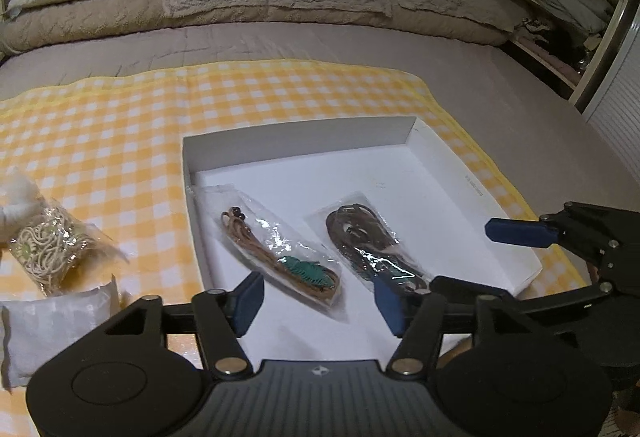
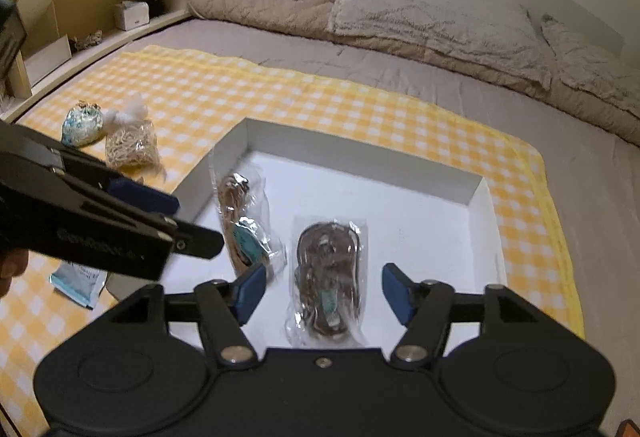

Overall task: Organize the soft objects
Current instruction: 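Carry both bagged cords into the white box and open both tools, then move both tools back toward the remaining items on the cloth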

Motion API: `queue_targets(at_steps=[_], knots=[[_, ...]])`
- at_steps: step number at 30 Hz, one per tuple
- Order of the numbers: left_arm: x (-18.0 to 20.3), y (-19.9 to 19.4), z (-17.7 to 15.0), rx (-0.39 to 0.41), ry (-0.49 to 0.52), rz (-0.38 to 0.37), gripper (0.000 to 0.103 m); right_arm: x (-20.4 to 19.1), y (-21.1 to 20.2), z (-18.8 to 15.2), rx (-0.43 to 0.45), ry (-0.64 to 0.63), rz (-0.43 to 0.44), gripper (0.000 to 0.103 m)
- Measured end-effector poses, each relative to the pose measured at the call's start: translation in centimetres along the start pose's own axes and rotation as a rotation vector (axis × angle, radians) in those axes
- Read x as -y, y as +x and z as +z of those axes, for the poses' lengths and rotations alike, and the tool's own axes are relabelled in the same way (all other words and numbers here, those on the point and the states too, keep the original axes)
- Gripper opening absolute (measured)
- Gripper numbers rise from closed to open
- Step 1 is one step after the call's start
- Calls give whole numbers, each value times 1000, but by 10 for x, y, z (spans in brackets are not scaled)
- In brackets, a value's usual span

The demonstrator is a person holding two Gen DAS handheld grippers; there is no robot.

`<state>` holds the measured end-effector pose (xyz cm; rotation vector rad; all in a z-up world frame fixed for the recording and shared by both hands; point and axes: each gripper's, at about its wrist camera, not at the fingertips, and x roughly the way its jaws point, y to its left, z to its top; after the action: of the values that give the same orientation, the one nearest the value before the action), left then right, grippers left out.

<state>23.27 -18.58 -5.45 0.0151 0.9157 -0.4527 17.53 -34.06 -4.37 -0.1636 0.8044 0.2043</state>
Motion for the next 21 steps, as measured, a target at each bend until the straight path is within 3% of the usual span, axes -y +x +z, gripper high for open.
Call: queue_targets(at_steps=[12, 18, 21], knots=[[-4, -19, -8, 20, 25, 25, 81, 21, -26, -4, 30, 149, 6, 73], [-7, -32, -12, 59, 42, 58, 97, 22, -36, -9, 33, 158, -11, 84], [-12, -40, -14, 83, 46, 76, 102, 23, -39, -10, 46, 166, -37, 103]])
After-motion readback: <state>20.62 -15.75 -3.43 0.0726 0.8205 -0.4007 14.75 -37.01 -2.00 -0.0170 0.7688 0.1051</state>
